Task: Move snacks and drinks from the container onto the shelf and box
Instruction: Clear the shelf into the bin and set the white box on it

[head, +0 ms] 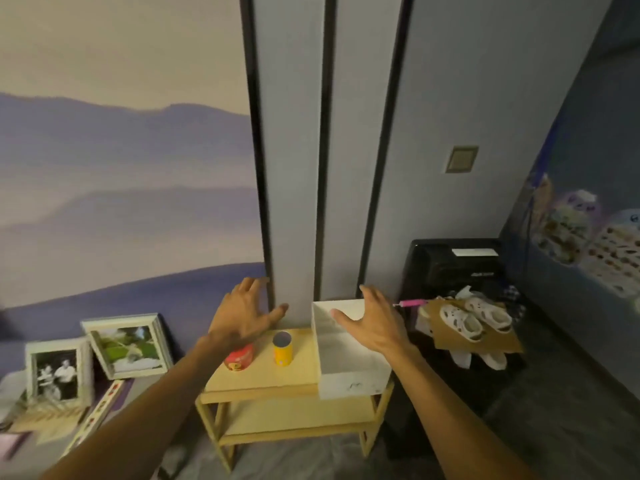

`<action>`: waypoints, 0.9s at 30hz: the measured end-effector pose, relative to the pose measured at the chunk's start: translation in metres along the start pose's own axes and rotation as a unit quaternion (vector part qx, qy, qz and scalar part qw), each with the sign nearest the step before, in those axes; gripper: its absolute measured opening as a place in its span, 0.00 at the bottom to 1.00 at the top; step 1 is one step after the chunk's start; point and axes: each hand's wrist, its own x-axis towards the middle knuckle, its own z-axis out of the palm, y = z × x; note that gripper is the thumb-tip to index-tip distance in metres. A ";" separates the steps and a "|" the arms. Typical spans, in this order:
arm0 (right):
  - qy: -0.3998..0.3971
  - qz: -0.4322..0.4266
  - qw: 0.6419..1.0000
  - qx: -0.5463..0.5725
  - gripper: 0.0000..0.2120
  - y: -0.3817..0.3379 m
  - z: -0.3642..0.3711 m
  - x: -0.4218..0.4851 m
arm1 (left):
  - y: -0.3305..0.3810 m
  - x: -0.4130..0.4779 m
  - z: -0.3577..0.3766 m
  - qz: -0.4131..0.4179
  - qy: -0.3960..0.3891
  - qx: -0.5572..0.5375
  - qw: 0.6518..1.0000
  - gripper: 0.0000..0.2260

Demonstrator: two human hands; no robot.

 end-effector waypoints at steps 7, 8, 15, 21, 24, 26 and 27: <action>-0.040 -0.046 0.998 0.007 0.50 -0.074 0.069 0.040 | -0.096 0.006 -0.009 -0.069 0.016 0.016 0.997 0.46; -0.040 -0.052 0.998 0.004 0.49 -0.083 0.079 0.046 | -0.109 0.010 -0.008 -0.077 0.016 0.012 0.997 0.46; -0.078 -0.044 0.996 -0.021 0.50 -0.117 0.159 0.099 | -0.190 0.047 0.015 -0.111 -0.025 0.001 0.993 0.48; -0.127 -0.037 0.990 -0.042 0.49 -0.111 0.221 0.130 | -0.234 0.069 0.056 -0.146 -0.099 0.002 0.984 0.57; -0.156 -0.024 0.986 -0.048 0.48 -0.095 0.255 0.149 | -0.247 0.075 0.087 -0.175 -0.128 0.001 0.976 0.61; -0.180 -0.022 0.982 -0.053 0.46 -0.082 0.277 0.161 | -0.256 0.076 0.109 -0.197 -0.134 -0.004 0.971 0.62; -0.193 -0.023 0.979 -0.056 0.47 -0.075 0.289 0.168 | -0.260 0.076 0.121 -0.205 -0.137 -0.003 0.969 0.62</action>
